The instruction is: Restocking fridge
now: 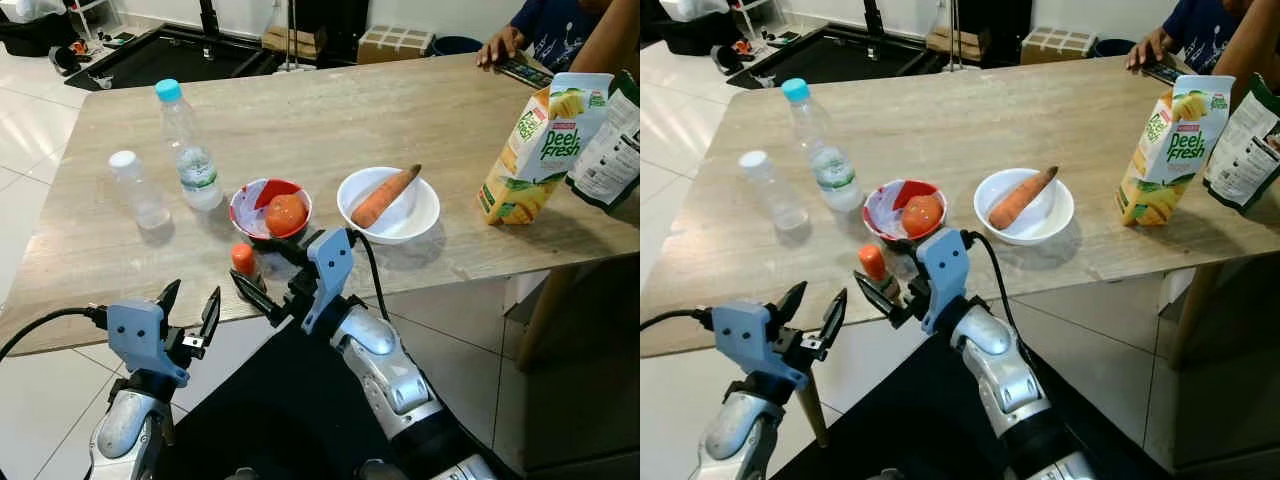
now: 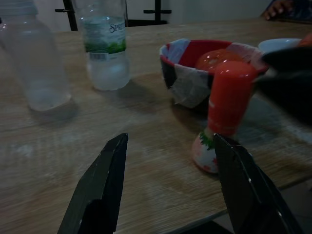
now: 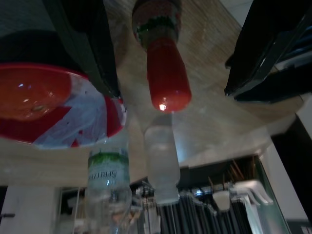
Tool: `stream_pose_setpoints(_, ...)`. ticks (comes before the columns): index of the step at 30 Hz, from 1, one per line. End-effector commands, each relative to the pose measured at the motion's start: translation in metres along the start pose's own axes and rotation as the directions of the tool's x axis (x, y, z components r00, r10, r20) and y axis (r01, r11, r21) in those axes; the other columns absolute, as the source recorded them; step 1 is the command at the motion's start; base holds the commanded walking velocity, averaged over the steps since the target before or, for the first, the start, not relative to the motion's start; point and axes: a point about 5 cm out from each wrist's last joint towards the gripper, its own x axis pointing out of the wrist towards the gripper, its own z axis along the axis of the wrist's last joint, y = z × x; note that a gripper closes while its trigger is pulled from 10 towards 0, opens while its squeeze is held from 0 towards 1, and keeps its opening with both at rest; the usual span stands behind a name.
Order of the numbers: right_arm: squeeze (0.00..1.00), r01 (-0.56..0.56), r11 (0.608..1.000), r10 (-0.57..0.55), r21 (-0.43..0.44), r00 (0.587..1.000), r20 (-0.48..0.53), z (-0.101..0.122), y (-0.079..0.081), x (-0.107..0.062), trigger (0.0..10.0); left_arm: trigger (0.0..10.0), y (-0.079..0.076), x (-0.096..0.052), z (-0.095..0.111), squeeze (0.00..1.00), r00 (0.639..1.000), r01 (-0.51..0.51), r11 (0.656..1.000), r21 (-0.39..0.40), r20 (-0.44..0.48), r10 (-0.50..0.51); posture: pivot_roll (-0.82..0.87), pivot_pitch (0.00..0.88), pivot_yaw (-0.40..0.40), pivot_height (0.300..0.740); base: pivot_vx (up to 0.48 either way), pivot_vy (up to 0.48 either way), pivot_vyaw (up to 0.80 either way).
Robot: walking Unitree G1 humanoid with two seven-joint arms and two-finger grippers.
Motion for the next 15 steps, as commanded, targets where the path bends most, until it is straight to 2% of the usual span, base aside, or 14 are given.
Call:
stream_pose_setpoints(1,0.0,-0.02,1.0,0.02,-0.004,1.0,-0.02,-0.005,0.006,0.003,10.0,10.0,0.001,-0.003,0.0,0.0,1.0,0.016,1.0,-0.001,-0.012,-0.016,-0.11,0.195,0.031,0.74,0.0,0.0,0.0)
stream_pose_setpoints(4,0.0,-0.032,0.999,0.032,-0.002,0.999,-0.029,-0.006,0.007,0.006,10.0,10.0,0.0,-0.003,0.001,0.0,0.999,0.031,0.999,-0.012,-0.011,-0.031,-0.11,0.197,0.028,0.74,0.0,0.0,0.0)
stream_pose_setpoints(6,0.0,-0.055,0.998,0.055,-0.001,0.998,-0.039,-0.007,0.01,0.014,10.0,10.0,-0.005,-0.004,0.0,0.0,0.996,0.082,0.996,-0.043,-0.024,-0.083,-0.11,0.201,0.023,0.74,0.0,0.0,0.0)
stream_pose_setpoints(15,0.0,-0.048,0.998,0.049,0.028,0.998,-0.041,-0.008,0.011,0.026,10.0,10.0,-0.008,-0.011,-0.005,0.0,0.991,0.114,0.992,-0.053,-0.06,-0.117,-0.11,0.204,0.014,0.74,0.0,0.0,0.0)
